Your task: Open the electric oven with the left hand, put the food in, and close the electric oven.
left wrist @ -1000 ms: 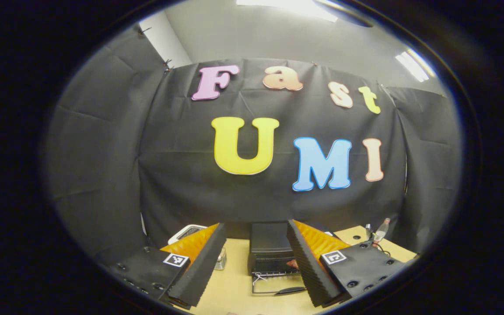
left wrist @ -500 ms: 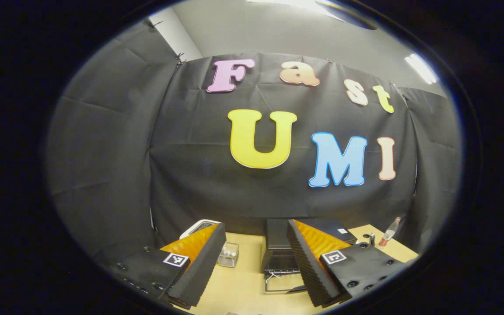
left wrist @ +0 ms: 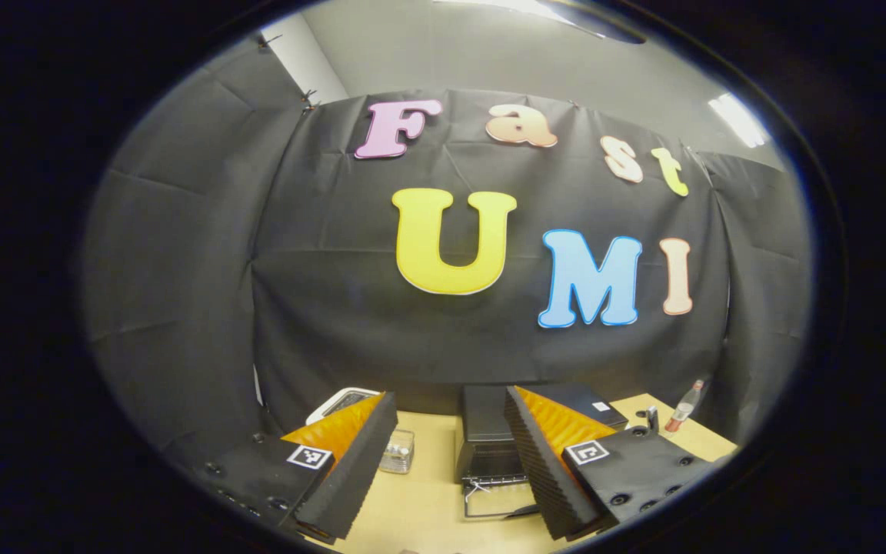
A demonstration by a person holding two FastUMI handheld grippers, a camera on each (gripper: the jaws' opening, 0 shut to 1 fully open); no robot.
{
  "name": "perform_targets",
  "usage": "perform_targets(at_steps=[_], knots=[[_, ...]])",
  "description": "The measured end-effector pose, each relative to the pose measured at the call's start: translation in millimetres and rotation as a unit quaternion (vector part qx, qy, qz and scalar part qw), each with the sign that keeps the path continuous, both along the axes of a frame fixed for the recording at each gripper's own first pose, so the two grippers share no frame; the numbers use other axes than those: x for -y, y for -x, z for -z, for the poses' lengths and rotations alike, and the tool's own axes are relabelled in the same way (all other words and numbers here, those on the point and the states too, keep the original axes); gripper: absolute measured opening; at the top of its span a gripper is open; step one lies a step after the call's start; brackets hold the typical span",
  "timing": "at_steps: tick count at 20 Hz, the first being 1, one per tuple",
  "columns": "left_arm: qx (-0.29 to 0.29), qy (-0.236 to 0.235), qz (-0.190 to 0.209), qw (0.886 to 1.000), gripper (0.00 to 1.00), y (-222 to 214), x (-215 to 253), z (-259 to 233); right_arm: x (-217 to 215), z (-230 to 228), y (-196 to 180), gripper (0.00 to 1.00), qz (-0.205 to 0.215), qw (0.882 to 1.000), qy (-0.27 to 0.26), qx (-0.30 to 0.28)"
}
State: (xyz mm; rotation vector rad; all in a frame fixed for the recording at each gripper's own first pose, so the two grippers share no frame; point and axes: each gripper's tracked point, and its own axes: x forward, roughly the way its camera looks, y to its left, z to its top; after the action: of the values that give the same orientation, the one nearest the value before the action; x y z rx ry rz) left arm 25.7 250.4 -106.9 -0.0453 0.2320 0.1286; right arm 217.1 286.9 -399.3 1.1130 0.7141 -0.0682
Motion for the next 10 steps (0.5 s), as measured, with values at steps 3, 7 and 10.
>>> perform_targets(at_steps=[3, 7, 10], knots=[[0.002, 0.005, 0.006, 1.000, 0.99, -5, 6, 0, 6, -5, 11, 0.72, -0.028, 0.999, 0.035, -0.007], [0.004, 0.008, 0.017, 1.000, 0.99, -8, 18, 0, 18, -13, 25, 0.82, -0.048, 0.997, 0.060, -0.007], [0.004, 0.012, 0.026, 1.000, 0.99, -11, 30, 2, 37, -16, 42, 0.82, -0.091, 0.985, 0.144, -0.012]])
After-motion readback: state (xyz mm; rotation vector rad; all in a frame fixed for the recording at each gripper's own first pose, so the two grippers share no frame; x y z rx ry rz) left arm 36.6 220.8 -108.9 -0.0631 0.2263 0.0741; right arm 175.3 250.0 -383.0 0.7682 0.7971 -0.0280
